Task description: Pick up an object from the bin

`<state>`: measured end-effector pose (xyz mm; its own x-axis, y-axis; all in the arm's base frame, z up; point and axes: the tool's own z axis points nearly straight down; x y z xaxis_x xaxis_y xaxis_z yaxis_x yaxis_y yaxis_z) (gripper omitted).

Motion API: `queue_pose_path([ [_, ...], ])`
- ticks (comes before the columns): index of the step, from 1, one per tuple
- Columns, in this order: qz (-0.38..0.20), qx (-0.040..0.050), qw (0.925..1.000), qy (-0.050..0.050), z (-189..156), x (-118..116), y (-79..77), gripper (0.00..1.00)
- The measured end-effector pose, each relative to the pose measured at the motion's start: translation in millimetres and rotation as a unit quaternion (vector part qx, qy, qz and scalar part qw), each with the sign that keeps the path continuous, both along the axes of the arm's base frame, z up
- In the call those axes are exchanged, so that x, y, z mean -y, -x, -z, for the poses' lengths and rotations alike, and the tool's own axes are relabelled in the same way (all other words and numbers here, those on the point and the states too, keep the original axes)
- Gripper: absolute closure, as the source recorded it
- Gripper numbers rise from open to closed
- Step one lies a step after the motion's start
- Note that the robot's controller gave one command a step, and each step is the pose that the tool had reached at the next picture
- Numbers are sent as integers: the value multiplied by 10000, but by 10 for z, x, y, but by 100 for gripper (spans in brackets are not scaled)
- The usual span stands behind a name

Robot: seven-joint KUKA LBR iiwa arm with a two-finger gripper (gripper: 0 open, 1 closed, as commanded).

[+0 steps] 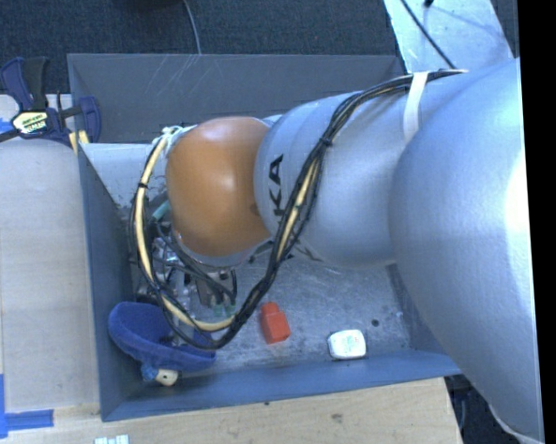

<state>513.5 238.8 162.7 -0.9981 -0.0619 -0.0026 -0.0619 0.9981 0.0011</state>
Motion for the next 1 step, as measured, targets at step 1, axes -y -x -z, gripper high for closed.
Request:
queue_pose_path([
  [1,1152,73,9933,-39,496,-30,40,0],
])
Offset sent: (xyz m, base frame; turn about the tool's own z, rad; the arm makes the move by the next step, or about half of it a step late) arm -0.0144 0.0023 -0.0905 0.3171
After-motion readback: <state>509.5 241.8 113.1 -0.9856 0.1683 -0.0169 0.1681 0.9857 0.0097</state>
